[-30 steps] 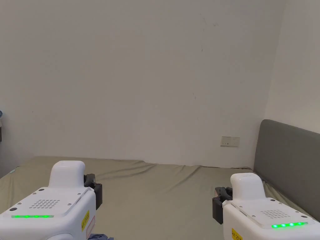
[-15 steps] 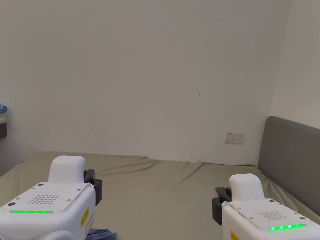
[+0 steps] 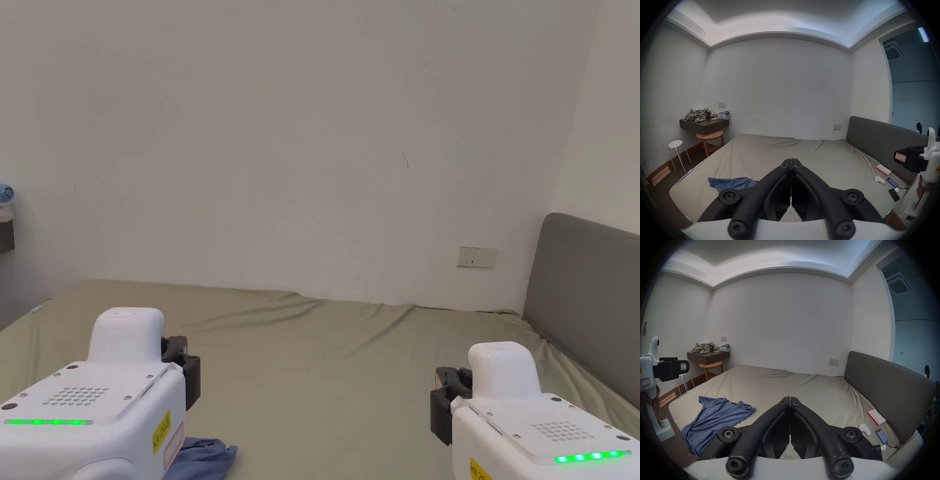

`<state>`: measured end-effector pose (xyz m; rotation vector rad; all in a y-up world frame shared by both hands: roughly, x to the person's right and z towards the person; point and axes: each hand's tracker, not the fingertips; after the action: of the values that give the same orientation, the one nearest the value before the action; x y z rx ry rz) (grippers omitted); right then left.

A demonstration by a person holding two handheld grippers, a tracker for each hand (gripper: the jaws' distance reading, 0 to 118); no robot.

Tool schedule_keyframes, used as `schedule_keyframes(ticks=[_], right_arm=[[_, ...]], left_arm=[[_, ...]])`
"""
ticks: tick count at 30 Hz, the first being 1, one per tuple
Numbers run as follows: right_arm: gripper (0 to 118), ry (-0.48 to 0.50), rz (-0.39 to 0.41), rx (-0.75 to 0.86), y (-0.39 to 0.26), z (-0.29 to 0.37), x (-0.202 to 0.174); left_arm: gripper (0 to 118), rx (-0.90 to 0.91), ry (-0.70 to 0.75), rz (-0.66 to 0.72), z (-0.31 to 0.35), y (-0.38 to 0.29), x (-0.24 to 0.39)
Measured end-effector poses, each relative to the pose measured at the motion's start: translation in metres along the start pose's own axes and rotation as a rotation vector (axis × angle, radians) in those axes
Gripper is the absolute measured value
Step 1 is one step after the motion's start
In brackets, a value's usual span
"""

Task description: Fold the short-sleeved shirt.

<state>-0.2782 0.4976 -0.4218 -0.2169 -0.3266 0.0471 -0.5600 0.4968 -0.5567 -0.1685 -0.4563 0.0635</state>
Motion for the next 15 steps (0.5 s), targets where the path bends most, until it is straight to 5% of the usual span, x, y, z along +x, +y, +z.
schedule_keyframes(ticks=[10,11,13,14,15], right_arm=[[0,0.018,0.004,-0.067,-0.025,-0.059,-0.010],[0,0.024,0.009,-0.080,-0.030,-0.067,-0.013],[0,0.035,0.020,-0.107,-0.042,-0.083,-0.017],[0,0.041,0.025,-0.128,-0.049,-0.092,-0.020],[0,0.049,0.028,-0.149,-0.056,-0.101,-0.022]], left_arm=[[0,-0.082,0.088,-0.031,-0.057,-0.032,-0.021],[22,-0.137,0.109,-0.044,-0.071,-0.043,-0.027],[102,-0.346,0.118,-0.069,-0.114,-0.074,-0.049],[118,-0.445,0.136,-0.057,-0.127,-0.092,-0.059],[117,-0.421,0.116,-0.035,-0.141,-0.109,-0.068]])
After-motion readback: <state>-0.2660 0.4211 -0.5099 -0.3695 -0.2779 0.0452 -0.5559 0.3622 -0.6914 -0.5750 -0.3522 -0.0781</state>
